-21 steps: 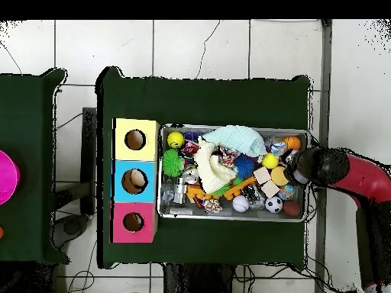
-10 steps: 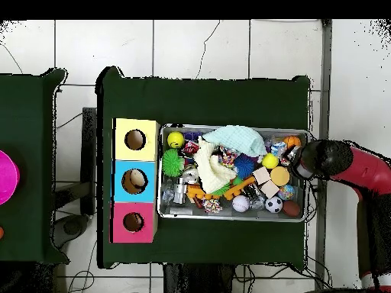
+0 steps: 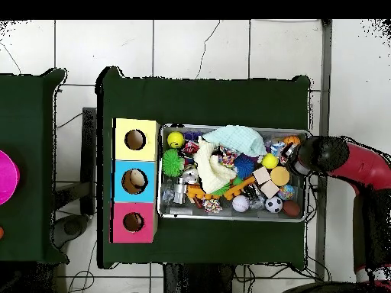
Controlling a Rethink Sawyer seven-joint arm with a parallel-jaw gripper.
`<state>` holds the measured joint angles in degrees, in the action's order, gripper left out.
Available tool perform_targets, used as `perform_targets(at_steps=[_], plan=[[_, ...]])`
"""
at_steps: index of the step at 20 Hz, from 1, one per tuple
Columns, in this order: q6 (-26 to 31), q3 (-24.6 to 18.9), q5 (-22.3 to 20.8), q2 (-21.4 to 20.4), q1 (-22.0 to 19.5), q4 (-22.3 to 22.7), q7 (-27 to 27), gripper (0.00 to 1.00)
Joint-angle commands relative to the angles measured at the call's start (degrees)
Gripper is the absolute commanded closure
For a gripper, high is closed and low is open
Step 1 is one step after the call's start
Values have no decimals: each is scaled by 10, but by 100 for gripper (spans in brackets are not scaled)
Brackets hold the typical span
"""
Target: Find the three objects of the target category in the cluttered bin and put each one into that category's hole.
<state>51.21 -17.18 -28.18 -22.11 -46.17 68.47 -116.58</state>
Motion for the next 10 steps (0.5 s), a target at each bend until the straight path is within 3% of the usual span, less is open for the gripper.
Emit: perform_targets(at_steps=[1, 10], plan=[[-54, -17, -25, 88, 41, 14, 28, 0], [-119, 9, -3, 99, 73, 47, -61, 0]])
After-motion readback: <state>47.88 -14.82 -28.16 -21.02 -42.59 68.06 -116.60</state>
